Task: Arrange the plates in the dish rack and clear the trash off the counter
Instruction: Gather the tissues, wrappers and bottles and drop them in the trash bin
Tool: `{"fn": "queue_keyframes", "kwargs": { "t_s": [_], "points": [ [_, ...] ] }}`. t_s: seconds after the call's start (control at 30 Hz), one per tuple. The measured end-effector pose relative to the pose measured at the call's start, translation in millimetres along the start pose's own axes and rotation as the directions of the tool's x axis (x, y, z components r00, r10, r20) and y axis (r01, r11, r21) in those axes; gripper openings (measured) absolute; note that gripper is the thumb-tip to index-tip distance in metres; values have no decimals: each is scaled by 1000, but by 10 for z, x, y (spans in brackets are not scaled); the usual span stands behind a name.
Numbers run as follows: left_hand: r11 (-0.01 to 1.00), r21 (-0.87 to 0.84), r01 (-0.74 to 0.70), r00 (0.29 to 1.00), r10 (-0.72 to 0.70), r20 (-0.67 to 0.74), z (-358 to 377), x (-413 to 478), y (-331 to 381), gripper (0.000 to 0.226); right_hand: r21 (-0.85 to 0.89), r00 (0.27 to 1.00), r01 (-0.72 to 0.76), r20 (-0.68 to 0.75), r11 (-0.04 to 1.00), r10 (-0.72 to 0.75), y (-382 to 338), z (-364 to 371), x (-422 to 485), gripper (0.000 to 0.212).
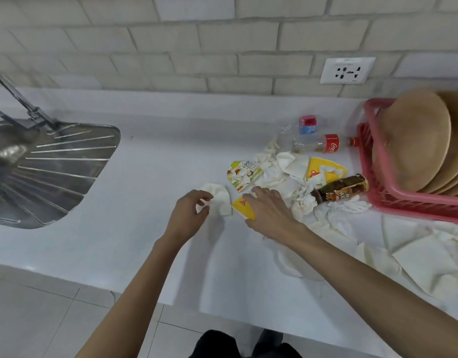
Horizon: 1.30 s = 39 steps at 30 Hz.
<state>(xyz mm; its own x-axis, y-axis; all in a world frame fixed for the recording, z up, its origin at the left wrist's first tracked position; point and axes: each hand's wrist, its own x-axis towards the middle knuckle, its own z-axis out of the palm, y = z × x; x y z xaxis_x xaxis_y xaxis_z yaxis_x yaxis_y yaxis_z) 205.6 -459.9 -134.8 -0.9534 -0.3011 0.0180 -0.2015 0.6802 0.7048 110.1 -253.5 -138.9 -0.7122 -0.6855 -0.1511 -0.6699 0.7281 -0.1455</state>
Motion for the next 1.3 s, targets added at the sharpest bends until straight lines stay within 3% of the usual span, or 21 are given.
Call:
{"fn": "queue_keyframes", "kwargs": {
  "t_s": [0.2, 0.33, 0.43, 0.53, 0.63, 0.73, 0.87, 1.0, 1.3],
  "points": [
    [982, 185, -43, 990, 17, 137, 31, 542, -194, 45, -53, 999, 19, 32, 998, -17, -75, 115, 132, 47],
    [963, 268, -24, 963, -50, 265, 91, 728, -318, 62, 17, 1000, -24, 5, 1000, 24, -162, 113, 183, 41],
    [977, 211, -23, 960, -37, 276, 91, 780, -448, 55, 97, 998, -64, -14, 993, 66, -229, 70, 205, 35],
    [999, 50, -5, 964, -8, 267, 55, 782, -580, 45, 249, 987, -124, -71, 960, 145, -307, 7, 168, 27],
    [995, -103, 16, 971, 9, 239, 2, 719, -665, 34, 546, 939, -182, -151, 818, 310, -367, -113, 20, 19],
    [957, -281, 69, 966, 7, 260, -93, 663, -651, 30, 780, 843, -244, -122, 576, 523, -379, -238, -210, 31],
    [882, -463, 86, 957, 56, 284, -141, 567, -390, 34, 896, 738, -273, -39, 350, 674, -315, -288, -616, 43],
    [853, -519, 46, 922, 163, 350, -59, 456, -10, 29, 963, 669, -224, 40, 150, 742, -297, -356, -1103, 42],
    [851, -526, -2, 771, 336, 541, 734, -268, 1046, 33, 984, 498, -174, 49, 45, 866, -72, -225, -2487, 38]
  ]
}}
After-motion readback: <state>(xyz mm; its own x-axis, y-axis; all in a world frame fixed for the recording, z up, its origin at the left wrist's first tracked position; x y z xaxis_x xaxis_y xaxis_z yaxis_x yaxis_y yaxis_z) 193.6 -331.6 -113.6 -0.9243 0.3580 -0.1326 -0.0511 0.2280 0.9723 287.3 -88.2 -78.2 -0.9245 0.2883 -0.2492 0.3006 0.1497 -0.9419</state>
